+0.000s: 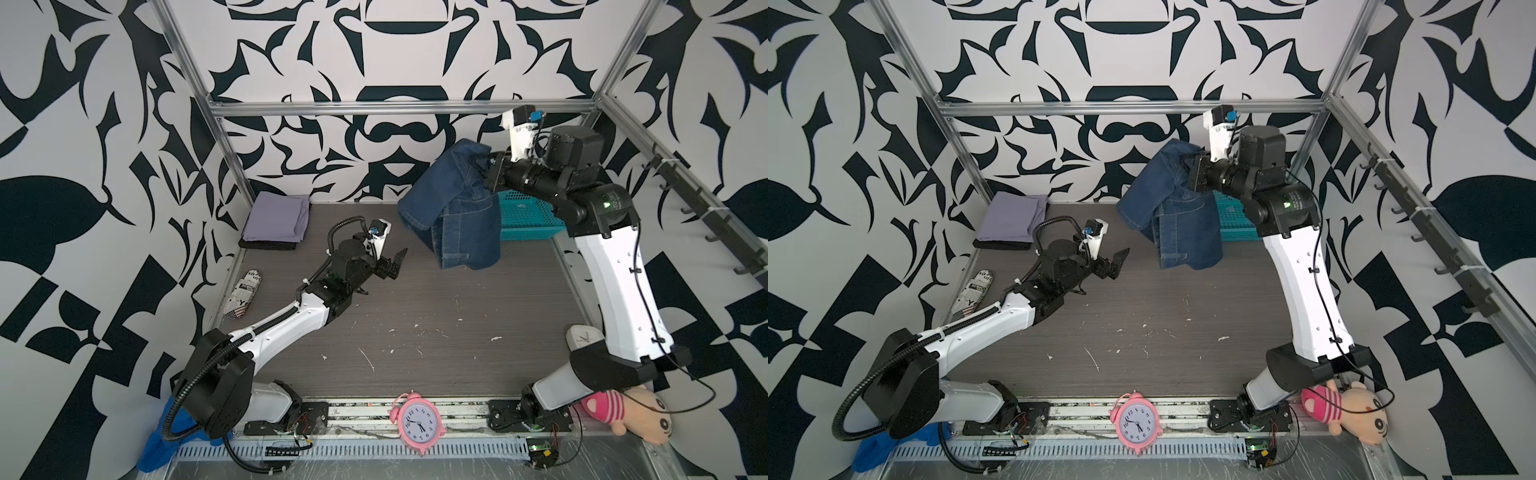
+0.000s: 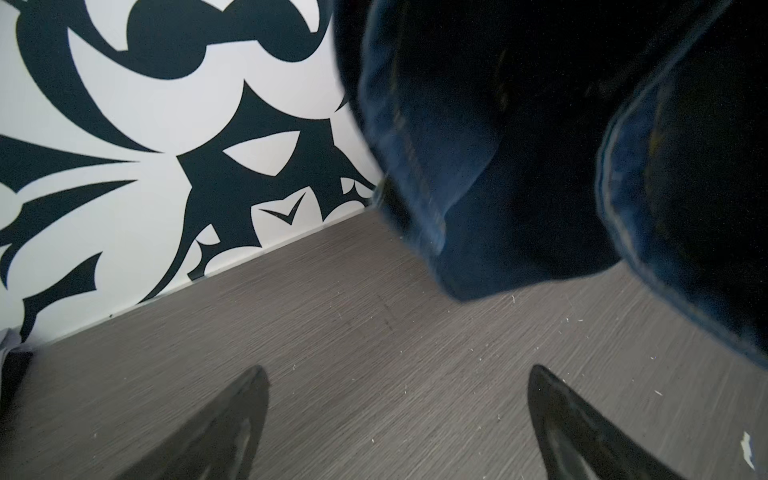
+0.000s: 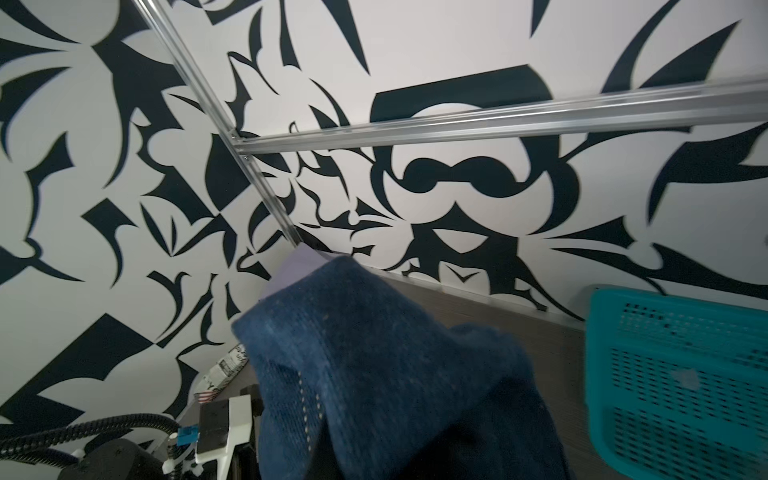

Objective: Fold and stack the skirts
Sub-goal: 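Lift the jeans out of the basket with the right gripper, then lay the jeans on the table center with the right gripper while the left grasps them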

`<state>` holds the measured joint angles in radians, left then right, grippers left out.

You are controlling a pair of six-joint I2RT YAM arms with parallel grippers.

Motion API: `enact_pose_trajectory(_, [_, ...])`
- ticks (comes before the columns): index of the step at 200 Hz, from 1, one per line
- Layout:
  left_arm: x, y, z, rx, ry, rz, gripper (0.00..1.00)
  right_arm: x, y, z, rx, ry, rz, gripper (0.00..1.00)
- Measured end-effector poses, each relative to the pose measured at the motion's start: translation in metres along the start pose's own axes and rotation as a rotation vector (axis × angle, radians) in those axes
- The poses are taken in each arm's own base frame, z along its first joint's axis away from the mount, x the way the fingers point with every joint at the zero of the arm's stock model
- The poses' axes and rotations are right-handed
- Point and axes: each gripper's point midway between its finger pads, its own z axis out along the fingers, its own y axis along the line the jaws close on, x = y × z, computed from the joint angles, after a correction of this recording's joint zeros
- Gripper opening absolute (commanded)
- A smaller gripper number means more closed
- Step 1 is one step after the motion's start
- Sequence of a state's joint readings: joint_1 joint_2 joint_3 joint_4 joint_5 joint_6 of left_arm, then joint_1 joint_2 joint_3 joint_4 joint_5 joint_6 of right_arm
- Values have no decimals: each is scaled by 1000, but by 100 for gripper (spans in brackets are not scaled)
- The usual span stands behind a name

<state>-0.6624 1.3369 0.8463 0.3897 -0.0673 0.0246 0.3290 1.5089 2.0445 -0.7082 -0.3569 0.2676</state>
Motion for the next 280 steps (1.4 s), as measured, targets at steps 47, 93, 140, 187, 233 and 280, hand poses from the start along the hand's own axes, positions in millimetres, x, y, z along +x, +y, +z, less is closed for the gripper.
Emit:
enact_pose_trajectory(47, [-1,-7,-27,37,-77,54,61,116,-1,58,-139,152,176,0])
enact_pose_trajectory(93, [33,0,-13,20,-2,67,0,204,-20,103,-164,310,338,9])
enact_pose_trajectory(140, [36,10,-6,-18,-10,64,0,189,-29,98,-107,254,298,28])
enact_pose_trajectory(187, [34,24,-10,-74,-24,61,0,161,-65,96,6,181,294,48])
enact_pose_trajectory(233, [44,48,-14,-146,-14,15,0,170,-123,106,148,189,325,60])
enact_pose_trajectory(280, [47,62,-14,-178,-16,-15,0,173,-162,95,255,183,348,60])
